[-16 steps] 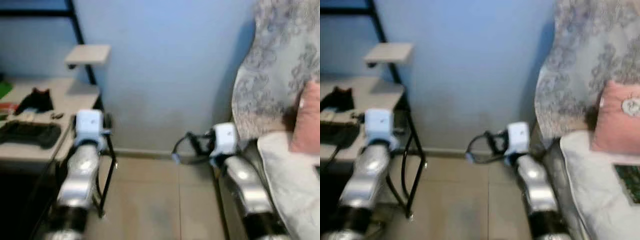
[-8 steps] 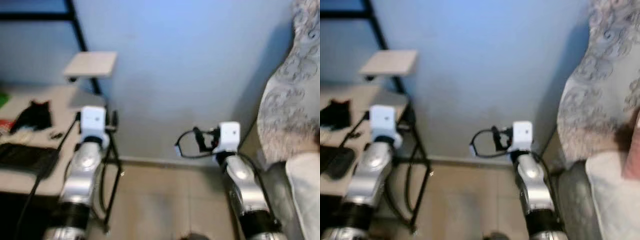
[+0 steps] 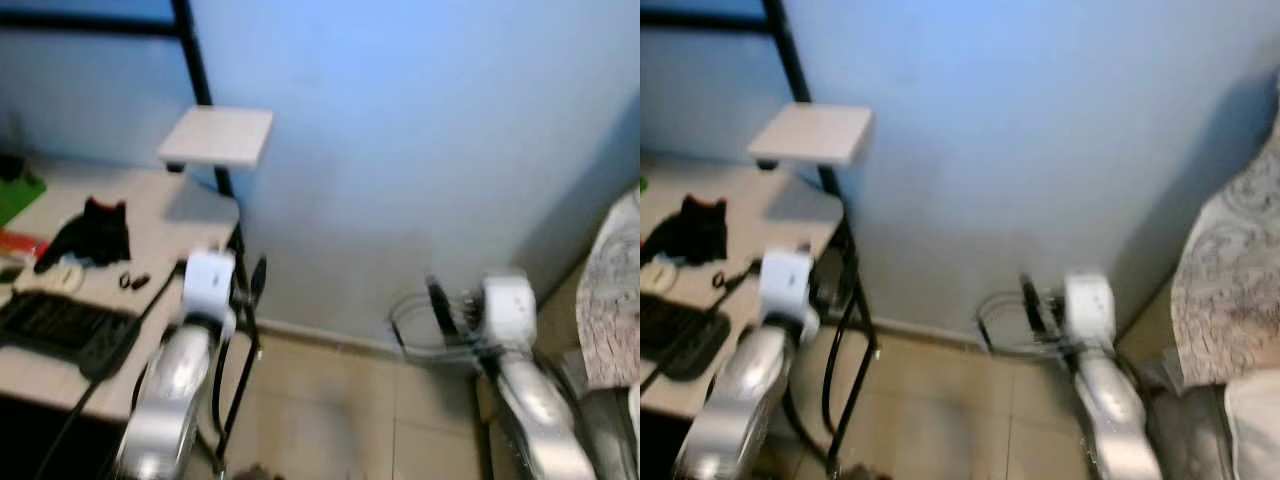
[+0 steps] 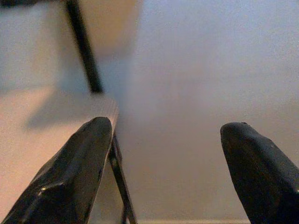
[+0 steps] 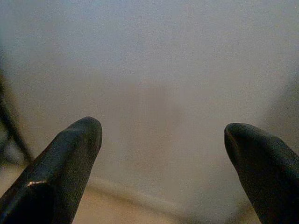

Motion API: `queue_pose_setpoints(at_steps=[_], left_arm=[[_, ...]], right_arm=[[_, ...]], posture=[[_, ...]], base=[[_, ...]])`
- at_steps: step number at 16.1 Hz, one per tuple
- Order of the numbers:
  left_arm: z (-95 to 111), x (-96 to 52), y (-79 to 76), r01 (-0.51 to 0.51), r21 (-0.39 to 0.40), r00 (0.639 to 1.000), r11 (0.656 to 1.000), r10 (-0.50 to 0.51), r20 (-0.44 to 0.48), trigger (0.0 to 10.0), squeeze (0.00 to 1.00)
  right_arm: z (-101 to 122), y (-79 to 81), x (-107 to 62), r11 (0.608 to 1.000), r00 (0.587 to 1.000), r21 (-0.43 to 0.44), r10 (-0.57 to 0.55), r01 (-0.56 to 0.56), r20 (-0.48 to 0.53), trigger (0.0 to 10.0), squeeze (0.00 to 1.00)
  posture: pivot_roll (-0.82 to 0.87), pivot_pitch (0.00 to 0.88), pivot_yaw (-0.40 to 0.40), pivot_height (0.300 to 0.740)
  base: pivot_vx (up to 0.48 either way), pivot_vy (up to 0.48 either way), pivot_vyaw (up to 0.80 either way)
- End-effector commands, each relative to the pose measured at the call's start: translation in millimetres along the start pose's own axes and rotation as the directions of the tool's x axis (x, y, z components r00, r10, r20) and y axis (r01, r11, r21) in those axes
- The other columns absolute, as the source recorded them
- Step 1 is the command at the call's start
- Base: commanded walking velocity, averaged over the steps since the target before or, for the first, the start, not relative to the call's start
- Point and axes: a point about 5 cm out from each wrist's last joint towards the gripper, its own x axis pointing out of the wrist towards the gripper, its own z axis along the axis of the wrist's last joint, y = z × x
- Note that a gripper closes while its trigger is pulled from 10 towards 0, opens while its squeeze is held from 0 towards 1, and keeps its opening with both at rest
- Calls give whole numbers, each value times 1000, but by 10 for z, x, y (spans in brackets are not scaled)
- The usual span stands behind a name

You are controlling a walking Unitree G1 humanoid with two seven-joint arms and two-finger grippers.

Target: Clean up the room

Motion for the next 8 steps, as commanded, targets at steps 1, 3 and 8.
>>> queue_pose_setpoints(at_steps=[1, 3, 8], left_arm=[[151, -25, 27, -29, -30, 998, 999, 31, 49, 10000, 0], [279, -4, -6, -6, -41, 992, 999, 11, 124, 10000, 0], [306, -46, -121, 68, -41, 991, 997, -62, 119, 10000, 0]], right_arm=[[113, 18, -48, 999, 999, 3, 43, -43, 30, 10000, 0], [85, 45, -142, 998, 998, 3, 66, -66, 25, 10000, 0], [115, 67, -150, 997, 997, 20, 81, -81, 15, 10000, 0]], posture=[[-129, 0, -2, 740], [-122, 0, -13, 740], [-116, 0, -17, 740]], base=[[0, 0, 0], [0, 0, 0], [0, 0, 0]])
